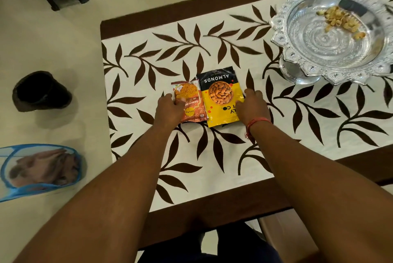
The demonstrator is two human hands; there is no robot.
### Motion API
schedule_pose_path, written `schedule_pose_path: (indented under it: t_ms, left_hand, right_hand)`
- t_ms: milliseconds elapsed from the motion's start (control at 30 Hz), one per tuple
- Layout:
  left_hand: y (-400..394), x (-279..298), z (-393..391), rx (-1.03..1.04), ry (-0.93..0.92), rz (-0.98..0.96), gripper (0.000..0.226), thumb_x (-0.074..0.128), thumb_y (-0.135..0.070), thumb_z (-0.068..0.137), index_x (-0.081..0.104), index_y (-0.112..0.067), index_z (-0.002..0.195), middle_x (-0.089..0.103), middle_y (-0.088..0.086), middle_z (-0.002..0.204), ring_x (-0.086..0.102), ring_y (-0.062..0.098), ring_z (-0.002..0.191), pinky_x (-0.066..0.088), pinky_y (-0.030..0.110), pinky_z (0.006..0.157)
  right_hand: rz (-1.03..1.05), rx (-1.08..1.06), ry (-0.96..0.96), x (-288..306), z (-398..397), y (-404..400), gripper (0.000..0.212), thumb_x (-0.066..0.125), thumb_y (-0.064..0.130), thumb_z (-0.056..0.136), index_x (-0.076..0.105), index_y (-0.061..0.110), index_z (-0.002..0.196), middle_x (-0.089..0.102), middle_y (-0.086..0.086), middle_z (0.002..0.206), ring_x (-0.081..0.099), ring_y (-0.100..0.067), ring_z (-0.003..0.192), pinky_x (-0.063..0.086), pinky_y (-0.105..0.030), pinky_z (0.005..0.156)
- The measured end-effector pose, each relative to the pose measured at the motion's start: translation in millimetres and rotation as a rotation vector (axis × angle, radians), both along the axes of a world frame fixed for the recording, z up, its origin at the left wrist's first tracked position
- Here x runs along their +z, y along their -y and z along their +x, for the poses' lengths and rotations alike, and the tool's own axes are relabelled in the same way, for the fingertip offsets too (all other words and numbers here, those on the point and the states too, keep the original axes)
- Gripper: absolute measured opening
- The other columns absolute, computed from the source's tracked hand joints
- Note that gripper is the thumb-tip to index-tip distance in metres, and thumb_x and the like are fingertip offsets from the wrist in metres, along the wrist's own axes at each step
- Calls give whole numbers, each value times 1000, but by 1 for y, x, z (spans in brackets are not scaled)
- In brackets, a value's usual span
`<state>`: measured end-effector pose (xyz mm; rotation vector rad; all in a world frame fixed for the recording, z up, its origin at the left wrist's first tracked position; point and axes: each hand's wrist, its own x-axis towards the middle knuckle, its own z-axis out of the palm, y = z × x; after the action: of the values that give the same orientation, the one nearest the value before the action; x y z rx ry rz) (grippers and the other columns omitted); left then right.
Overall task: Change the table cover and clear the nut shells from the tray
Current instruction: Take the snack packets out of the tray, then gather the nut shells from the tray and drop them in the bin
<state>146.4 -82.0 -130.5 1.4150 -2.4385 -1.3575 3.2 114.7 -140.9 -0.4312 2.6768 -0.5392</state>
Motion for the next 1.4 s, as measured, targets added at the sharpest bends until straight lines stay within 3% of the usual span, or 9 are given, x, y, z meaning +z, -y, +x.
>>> schedule_pose_path:
  t_ms: [67,233,300,467,767,1000,1200,1300,1400]
  left_hand:
    - [-1,7,9,-120,80,-112,47,53,-41,97,52,-6,129,56,18,123,58,32,112,51,47,93]
    - [-9,40,18,-520,242,-567,75,52,-53,93,23,-17,152,24,16,157,27,37,142,29,59,111]
    - [-11,58,15,-614,212,-647,81,50,-58,92,15,-21,156,12,12,163,15,35,149,19,63,115]
    - [-14,88,5,-692,144,-762,84,40,-65,93,7,-24,158,1,8,166,7,33,151,14,64,116]
    - [-54,115,-50,-782,-39,-764,82,33,-70,92,12,-24,157,8,10,165,9,32,151,15,63,117]
    - [-110,122,-136,-891,-97,-754,79,24,-67,94,8,-23,158,3,4,166,3,27,153,8,56,119]
    - [-152,117,-225,-978,-79,-742,72,28,-59,99,7,-23,158,0,4,167,-1,24,153,6,49,123]
    - [-168,114,-260,-937,-133,-649,66,36,-48,102,18,-16,157,11,7,165,5,25,153,11,46,124]
    - [-181,113,-286,-755,-227,-402,56,44,-36,103,32,-12,152,28,9,161,22,24,149,20,40,120]
  right_hand:
    - [42,10,-21,7,3,-3,49,54,29,96,44,7,138,43,-21,137,49,-43,120,45,-44,92]
    - [73,121,-90,34,15,-7,63,55,40,94,35,9,145,41,-21,142,45,-42,123,43,-47,98]
    - [65,154,-113,51,22,-8,68,53,45,95,29,12,150,37,-18,147,42,-40,128,42,-48,103]
    - [66,176,-240,94,40,-23,71,50,47,96,26,14,154,32,-15,153,36,-37,135,35,-44,110]
    - [91,115,-458,151,4,-88,52,45,44,99,43,13,141,48,-13,137,49,-34,119,46,-45,95]
    - [129,45,-426,154,-102,-141,49,47,39,100,44,10,140,43,-15,142,44,-34,126,46,-45,100]
    - [118,122,-360,140,-203,-145,49,53,34,98,44,12,140,41,-14,144,39,-34,131,42,-45,105]
    - [101,196,-370,131,-239,-137,47,55,33,97,46,16,140,43,-12,146,41,-35,130,45,-46,102]
    - [115,254,-370,127,-262,-122,48,55,35,96,46,20,141,45,-10,145,42,-35,129,47,-47,98]
